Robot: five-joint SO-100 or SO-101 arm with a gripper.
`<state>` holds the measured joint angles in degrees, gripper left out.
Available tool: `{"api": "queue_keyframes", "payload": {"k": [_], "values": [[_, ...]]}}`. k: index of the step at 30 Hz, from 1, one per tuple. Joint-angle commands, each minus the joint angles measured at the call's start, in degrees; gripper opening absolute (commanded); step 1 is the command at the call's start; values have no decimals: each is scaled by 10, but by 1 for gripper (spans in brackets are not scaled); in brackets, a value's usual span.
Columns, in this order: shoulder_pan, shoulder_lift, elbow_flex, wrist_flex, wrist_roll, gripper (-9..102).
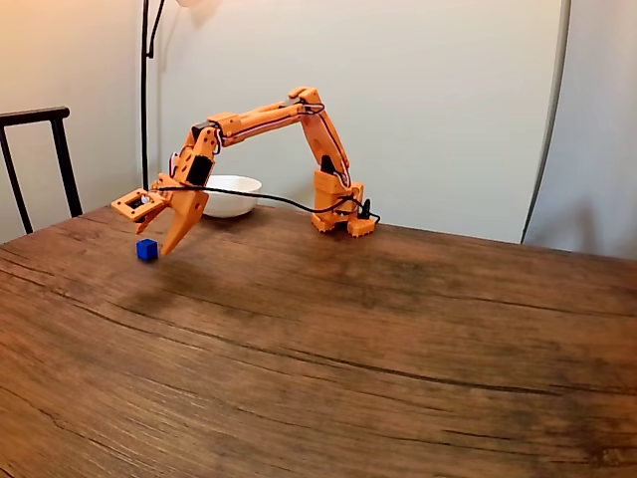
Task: Grasp the cube and drop it in the bowl
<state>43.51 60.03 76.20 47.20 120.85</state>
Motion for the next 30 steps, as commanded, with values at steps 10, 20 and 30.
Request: {"api": "queue_keyframes", "payload": {"k": [10, 20, 30], "values": [[-1, 4, -26, -4, 13, 39], [-2, 4, -21, -5, 13, 39], [-16, -71, -98, 3, 11, 25]]}}
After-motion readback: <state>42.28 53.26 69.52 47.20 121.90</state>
